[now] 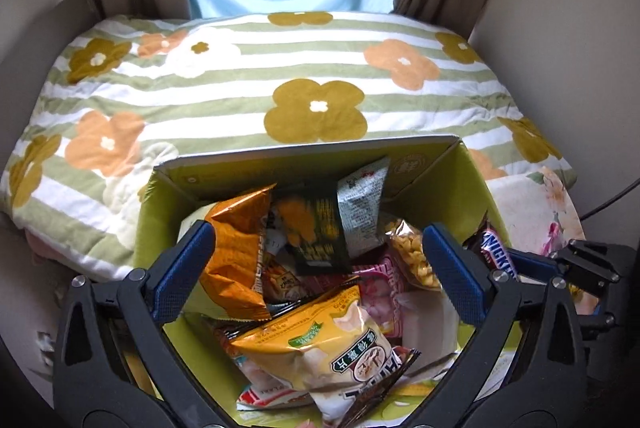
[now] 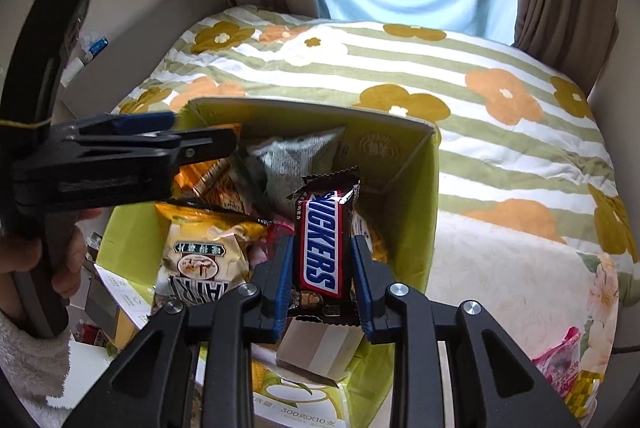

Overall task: Organize snacks
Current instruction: 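Carry both items over the box and open both tools to drop them, then grasp the pink strawberry candy bag with the left tool while the right tool grasps the yellow checkered bag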

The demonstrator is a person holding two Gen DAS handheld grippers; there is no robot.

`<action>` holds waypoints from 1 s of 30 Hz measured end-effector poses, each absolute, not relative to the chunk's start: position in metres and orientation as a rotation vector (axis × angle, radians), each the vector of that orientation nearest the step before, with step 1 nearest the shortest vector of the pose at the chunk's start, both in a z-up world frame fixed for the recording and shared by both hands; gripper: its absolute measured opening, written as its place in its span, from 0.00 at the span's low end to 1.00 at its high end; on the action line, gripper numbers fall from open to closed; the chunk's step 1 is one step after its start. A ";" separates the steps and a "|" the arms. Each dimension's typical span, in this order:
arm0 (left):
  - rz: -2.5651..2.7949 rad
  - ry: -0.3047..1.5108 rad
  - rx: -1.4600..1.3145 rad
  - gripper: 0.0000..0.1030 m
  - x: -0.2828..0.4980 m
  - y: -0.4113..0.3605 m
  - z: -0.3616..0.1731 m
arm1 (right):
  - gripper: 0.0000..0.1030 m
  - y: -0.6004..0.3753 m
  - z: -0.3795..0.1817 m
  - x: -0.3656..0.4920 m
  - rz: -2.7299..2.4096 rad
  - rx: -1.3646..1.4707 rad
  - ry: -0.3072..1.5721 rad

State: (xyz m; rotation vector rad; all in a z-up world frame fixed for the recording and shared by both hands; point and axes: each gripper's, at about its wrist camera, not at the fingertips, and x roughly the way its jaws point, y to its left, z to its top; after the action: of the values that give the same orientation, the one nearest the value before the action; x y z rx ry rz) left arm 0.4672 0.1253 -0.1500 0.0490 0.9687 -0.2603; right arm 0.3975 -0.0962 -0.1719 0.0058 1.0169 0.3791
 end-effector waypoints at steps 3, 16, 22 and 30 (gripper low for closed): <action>-0.230 0.977 0.069 1.00 0.460 0.129 -0.151 | 0.25 -0.096 -0.180 0.394 0.389 0.001 1.041; -0.129 0.997 0.007 1.00 0.417 0.150 -0.147 | 0.51 -0.078 -0.184 0.388 0.491 0.019 1.073; -0.119 0.975 0.005 1.00 0.402 0.153 -0.137 | 1.00 -0.082 -0.181 0.377 0.487 0.061 1.009; -0.115 0.957 0.001 1.00 0.380 0.160 -0.130 | 1.00 -0.085 -0.168 0.360 0.473 0.044 1.006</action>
State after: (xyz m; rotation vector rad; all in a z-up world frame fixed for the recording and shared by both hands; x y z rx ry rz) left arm 0.3797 0.1601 -0.1296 0.0012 0.9569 -0.1153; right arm 0.3601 -0.0855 -0.1677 0.0443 1.0056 0.4729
